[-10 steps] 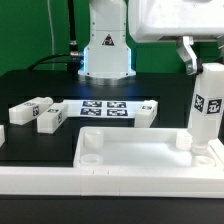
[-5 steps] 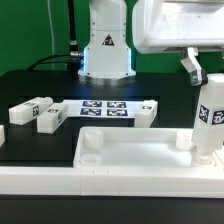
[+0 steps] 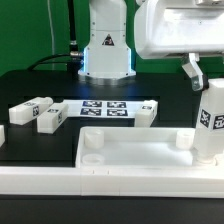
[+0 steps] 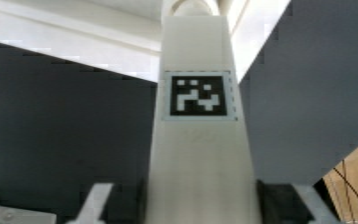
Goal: Assemble desk
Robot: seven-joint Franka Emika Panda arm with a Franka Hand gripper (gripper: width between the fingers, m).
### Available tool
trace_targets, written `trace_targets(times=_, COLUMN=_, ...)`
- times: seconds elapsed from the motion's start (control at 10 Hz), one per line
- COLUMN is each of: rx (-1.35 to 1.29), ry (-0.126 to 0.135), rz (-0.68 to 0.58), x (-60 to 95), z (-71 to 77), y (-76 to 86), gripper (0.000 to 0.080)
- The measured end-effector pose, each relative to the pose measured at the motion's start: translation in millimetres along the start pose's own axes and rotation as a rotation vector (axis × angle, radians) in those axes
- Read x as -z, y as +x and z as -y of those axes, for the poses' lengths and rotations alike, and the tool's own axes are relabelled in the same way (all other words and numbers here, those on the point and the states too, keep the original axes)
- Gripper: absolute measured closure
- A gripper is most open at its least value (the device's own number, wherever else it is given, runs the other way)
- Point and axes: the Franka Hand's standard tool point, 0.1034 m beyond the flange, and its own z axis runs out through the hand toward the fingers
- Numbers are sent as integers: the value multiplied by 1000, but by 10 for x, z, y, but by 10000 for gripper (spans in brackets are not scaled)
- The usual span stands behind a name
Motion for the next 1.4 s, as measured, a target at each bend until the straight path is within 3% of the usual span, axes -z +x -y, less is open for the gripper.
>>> trace_targets(times=0.8, rx=0, ry=-10, rz=-65, x=-70, z=-3, y=-33, gripper=508)
trace_targets(times=1.0, rx=0, ry=-10, rz=-65, x=-71, z=-3, y=-34, gripper=245)
trace_targets(times=1.1, rx=0, ry=-10, rz=-64, x=-72, z=-3, y=-34, gripper=179)
trace_targets(times=1.4, rx=0, ry=-13, rz=-72, x=0, z=-14, y=18, gripper=151)
